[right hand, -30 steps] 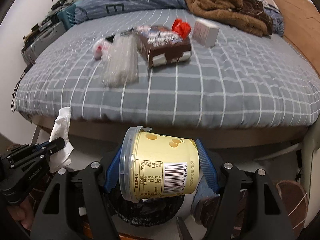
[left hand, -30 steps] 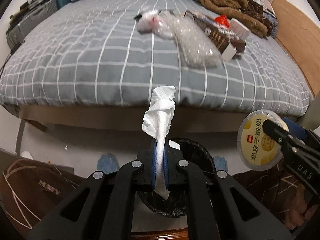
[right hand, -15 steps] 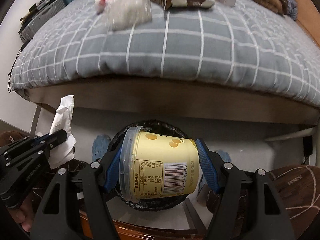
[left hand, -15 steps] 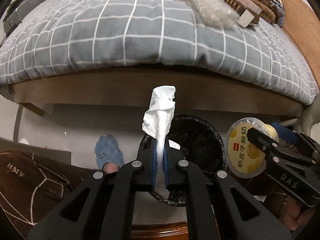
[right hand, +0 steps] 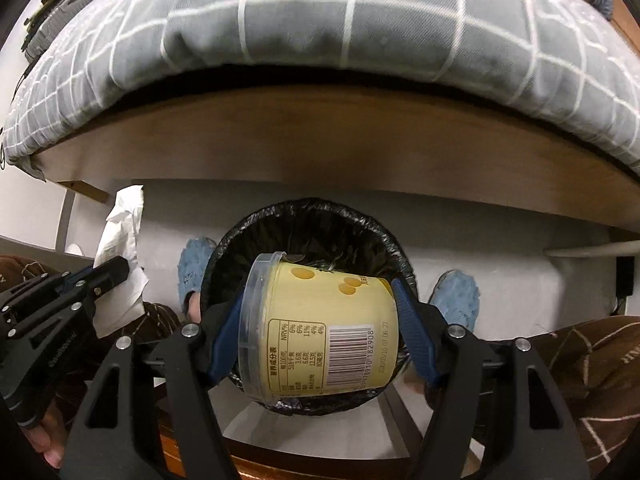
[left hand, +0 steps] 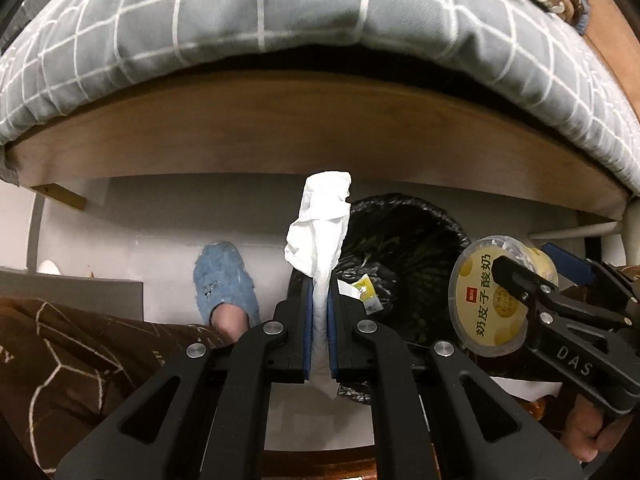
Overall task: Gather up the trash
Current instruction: 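Open the right tool to drop the yogurt tub into the black bin, then open the left tool to drop the white tissue into the bin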
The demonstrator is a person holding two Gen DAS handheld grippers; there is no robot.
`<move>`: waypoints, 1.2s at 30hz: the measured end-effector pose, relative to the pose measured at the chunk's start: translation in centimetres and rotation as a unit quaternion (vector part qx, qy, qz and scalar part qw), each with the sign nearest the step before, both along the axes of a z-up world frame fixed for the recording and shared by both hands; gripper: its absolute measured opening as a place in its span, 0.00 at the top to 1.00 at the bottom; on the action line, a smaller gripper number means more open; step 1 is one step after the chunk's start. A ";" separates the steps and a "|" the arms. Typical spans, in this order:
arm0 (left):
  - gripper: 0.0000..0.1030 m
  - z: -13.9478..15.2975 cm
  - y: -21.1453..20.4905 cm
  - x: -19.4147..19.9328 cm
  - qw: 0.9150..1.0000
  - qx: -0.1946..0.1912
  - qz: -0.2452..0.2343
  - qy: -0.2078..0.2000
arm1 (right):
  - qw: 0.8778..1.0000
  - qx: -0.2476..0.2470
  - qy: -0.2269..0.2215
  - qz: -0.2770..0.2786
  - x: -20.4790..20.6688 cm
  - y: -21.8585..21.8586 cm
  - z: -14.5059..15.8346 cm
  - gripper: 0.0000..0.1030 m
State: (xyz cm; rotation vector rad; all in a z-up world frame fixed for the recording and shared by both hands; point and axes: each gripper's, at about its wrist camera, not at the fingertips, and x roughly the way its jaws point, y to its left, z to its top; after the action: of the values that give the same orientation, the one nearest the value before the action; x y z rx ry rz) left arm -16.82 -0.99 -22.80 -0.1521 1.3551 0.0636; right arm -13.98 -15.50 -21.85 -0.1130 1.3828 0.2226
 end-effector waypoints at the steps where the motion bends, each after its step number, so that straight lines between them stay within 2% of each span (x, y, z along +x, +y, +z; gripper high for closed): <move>1: 0.95 -0.3 0.0 0.1 1.000 0.001 -0.001 0.003 | 1.000 0.000 0.005 0.001 0.0 0.1 -0.4 0.36; 7: 0.95 -1.8 0.4 0.4 1.000 -0.004 0.002 0.020 | 0.999 0.005 0.034 -0.002 0.2 0.7 -3.0 0.36; 9: 0.95 -2.0 0.5 0.6 1.000 0.006 0.000 0.019 | 0.999 0.003 0.044 0.002 0.0 1.0 -3.8 0.36; 14: 0.95 -2.8 1.1 0.3 0.999 0.008 0.007 0.031 | 0.999 -0.004 0.051 0.017 -0.3 2.1 -4.6 0.35; 16: 0.95 -3.0 1.6 0.2 0.999 0.007 0.015 0.035 | 0.998 -0.004 0.055 0.018 -0.4 2.2 -4.7 0.20; 17: 0.95 -3.0 1.7 0.1 0.999 0.008 0.017 0.035 | 0.998 -0.005 0.053 0.015 -0.3 2.2 -4.7 0.17; 21: 0.95 -2.7 1.3 0.4 0.999 0.008 0.019 0.034 | 0.999 -0.008 0.047 0.004 0.0 1.5 -4.6 0.07; 31: 0.95 -1.9 -0.7 0.8 1.000 -0.008 -0.003 0.021 | 0.999 -0.041 -0.005 -0.019 0.7 -2.1 -1.8 0.07; 36: 0.95 -1.1 -3.9 1.4 1.000 -0.007 -0.030 0.005 | 0.999 -0.027 -0.022 -0.034 1.1 -5.3 -0.4 0.07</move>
State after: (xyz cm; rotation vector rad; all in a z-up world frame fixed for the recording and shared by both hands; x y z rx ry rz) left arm -15.46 -4.92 -23.91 -0.1235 1.3702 0.0044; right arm -12.85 -20.80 -22.30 -0.1152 1.3463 0.1244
